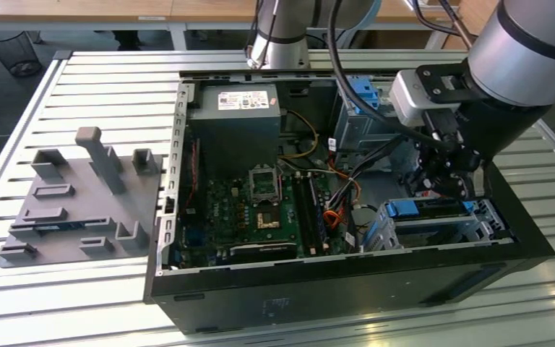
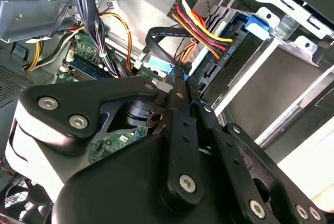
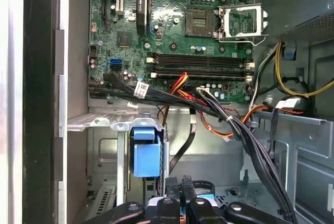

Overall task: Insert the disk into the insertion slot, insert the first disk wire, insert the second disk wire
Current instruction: 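Insert the second disk wire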

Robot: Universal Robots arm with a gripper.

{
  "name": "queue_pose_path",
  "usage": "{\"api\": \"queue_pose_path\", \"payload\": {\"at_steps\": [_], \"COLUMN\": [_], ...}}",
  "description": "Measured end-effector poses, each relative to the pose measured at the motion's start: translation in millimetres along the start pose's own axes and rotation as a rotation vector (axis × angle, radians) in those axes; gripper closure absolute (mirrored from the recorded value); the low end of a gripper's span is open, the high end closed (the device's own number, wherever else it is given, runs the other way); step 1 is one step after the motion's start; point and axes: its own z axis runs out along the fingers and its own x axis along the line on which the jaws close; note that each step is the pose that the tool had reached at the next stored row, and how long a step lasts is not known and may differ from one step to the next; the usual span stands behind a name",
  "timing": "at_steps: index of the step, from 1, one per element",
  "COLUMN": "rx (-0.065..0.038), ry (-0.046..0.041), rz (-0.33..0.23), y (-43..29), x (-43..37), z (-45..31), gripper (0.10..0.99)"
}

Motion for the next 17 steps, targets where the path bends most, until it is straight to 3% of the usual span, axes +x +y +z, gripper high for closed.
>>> {"api": "queue_pose_path", "payload": {"at_steps": [4, 10, 17], "rx": [0.000, 0.000, 0.001], "ry": [-0.0002, -0.0001, 0.0003], "rz": [0.000, 0.000, 0.011], "y": [-1.8, -1.8, -3.8], "x": [1.3, 10.7, 12.4], "z": [0.2, -0.5, 1.0], "gripper": [0.937, 0.937, 0.937]}}
